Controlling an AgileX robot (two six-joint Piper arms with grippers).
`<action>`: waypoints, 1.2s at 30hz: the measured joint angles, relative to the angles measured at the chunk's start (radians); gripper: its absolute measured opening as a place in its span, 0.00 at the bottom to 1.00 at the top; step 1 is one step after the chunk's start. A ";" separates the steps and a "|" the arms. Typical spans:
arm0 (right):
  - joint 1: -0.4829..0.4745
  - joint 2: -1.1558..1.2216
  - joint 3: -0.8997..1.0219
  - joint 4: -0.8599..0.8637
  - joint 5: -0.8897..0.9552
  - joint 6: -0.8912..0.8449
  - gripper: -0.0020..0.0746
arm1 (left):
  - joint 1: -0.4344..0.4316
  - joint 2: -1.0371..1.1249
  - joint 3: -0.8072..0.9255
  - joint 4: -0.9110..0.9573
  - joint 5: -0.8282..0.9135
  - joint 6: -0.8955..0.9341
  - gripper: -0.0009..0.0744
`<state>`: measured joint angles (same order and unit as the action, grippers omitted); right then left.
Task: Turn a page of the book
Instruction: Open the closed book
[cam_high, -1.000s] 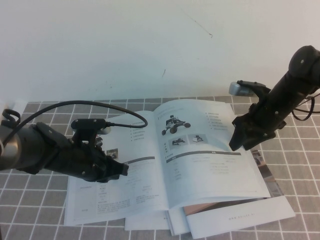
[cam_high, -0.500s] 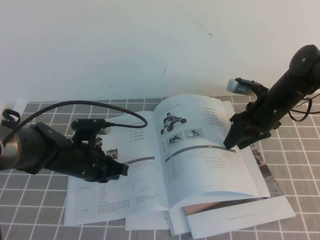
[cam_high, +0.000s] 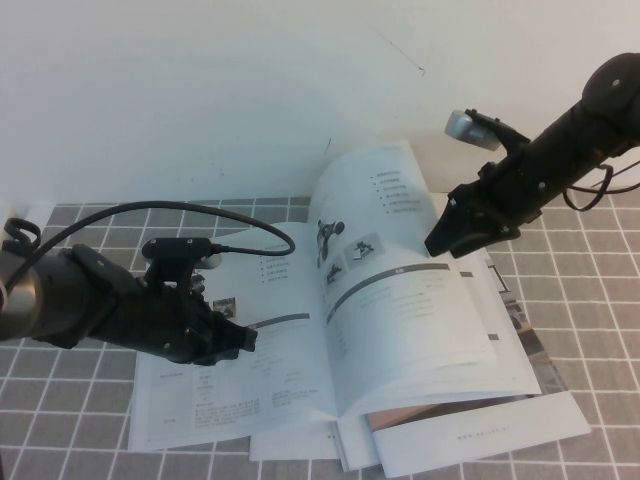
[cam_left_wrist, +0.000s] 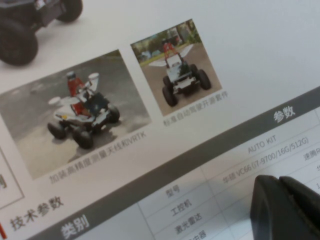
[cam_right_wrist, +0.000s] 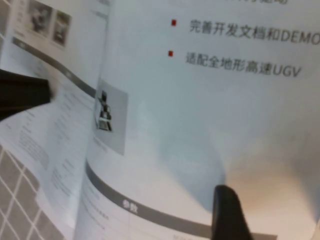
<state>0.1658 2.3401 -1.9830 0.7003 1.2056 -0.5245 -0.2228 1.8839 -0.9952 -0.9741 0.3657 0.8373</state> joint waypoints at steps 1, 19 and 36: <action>0.000 0.000 -0.001 0.014 0.000 -0.002 0.52 | 0.000 0.000 0.000 0.000 0.000 0.000 0.01; 0.000 0.000 -0.001 0.286 0.000 -0.083 0.52 | 0.000 0.000 0.000 -0.002 0.000 0.000 0.01; 0.013 0.000 -0.002 0.398 0.000 -0.127 0.52 | 0.000 0.000 0.000 -0.002 0.004 0.002 0.01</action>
<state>0.1783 2.3401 -1.9853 1.0987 1.2056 -0.6514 -0.2228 1.8839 -0.9952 -0.9761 0.3702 0.8393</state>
